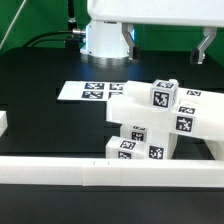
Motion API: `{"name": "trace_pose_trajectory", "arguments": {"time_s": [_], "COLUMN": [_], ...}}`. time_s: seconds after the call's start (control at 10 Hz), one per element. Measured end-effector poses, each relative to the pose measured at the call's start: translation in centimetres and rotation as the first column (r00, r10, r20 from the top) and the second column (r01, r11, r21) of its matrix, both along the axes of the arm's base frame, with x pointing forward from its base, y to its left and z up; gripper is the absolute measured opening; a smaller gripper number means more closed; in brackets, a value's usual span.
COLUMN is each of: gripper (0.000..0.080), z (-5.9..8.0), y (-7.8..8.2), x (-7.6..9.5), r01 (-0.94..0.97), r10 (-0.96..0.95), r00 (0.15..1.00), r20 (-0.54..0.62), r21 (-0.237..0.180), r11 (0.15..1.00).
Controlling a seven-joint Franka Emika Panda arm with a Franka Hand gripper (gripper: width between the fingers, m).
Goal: Assemble chair
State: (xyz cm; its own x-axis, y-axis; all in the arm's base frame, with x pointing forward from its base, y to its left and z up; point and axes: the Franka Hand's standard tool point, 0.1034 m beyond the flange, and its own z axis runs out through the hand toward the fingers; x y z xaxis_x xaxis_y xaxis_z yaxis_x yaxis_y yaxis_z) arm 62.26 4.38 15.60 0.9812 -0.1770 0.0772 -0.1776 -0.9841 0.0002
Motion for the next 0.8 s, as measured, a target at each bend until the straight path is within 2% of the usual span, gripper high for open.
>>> {"name": "trace_pose_trajectory", "arguments": {"time_s": [0.2,0.3,0.4,0.5,0.6,0.8], "gripper": [0.0649,0.0649,0.0649,0.0649,0.0649,0.0649], "z": [0.0,-0.2,-1.1,-1.8,-2.2,-2.3], "y": [0.2,1.1,2.5,3.4,3.6,3.5], "x": [-0.2,-1.3,-4.3,-6.8,-7.9,-7.8], "r01": [0.016,0.051,0.064,0.069,0.055,0.056], "r10": [-0.016,-0.051,-0.067,-0.072,-0.058,-0.058], "r00": [1.0,0.999,0.997,0.997,0.998,0.998], "r20": [-0.001,0.011,0.037,0.03,0.033,0.032], "r21": [0.004,0.021,0.06,0.079,0.083,0.082], "r11": [1.0,0.998,0.996,0.994,0.995,0.995]}}
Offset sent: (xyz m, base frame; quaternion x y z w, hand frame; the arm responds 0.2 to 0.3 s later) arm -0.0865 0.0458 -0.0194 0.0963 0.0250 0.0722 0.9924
